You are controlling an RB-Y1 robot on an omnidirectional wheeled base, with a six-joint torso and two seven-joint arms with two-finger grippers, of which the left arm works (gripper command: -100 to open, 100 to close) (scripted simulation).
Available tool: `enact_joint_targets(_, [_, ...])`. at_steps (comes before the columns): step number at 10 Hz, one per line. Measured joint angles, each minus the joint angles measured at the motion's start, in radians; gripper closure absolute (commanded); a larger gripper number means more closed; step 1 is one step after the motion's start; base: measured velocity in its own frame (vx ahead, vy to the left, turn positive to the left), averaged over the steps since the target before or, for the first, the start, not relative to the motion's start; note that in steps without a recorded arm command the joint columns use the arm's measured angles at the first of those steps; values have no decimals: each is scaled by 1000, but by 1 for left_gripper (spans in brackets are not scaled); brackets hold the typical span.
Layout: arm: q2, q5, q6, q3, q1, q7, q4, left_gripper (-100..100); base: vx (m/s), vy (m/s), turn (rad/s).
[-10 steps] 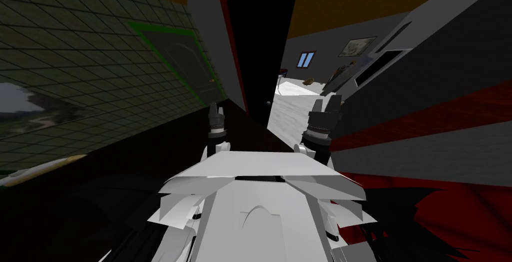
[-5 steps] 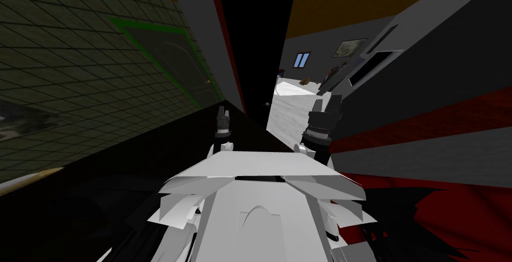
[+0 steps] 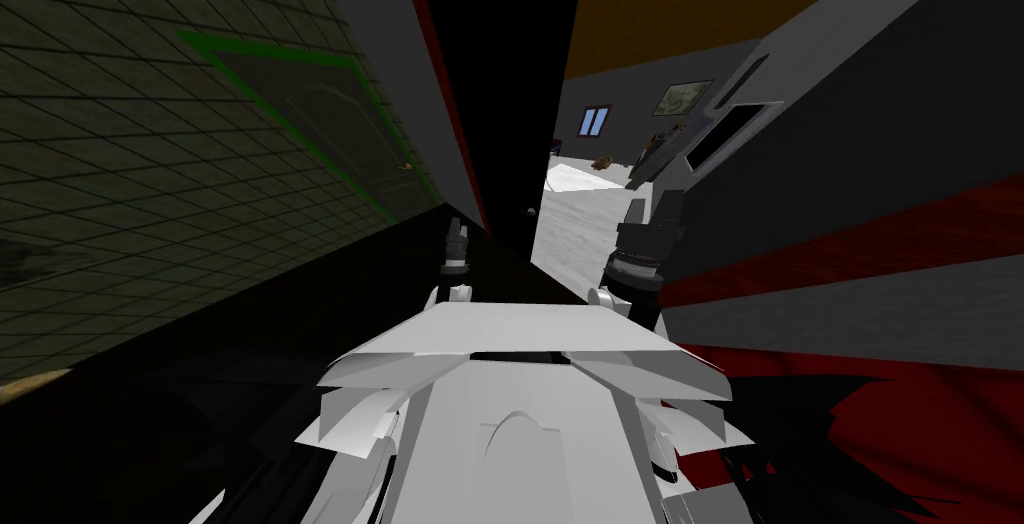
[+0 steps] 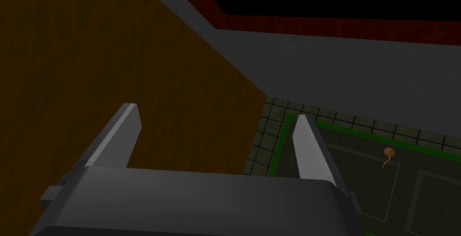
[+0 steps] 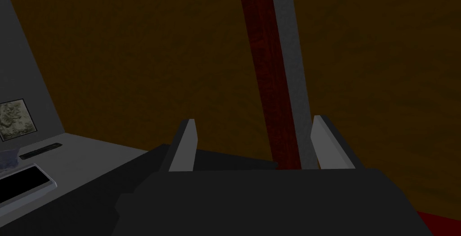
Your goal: Push the door open
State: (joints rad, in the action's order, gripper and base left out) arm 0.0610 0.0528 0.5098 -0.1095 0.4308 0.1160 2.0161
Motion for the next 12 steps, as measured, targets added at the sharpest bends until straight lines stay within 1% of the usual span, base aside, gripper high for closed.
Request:
enact_joint_targets(2, [3,-1,4,-8,-22,-6,-44,-100,58,18,-40])
enact_joint_targets(4, [6,-3,20,-18,-44,-12,-107,-100,77,13,-102])
enact_joint_targets(6, [8,-2,27,-36,-59,-19,-159,-100,100,36,-106])
enact_joint_targets(8, [12,-4,52,-51,-77,-29,-232,-100,96,37,-102])
enact_joint_targets(9, [14,-5,53,-58,-87,-34,-258,-100,108,33,-103])
enact_joint_targets(11, [18,-8,65,-72,-112,-46,-323,-100,96,26,-109])
enact_joint_targets(12, [19,-8,71,-81,-117,-50,-351,-100,95,34,-95])
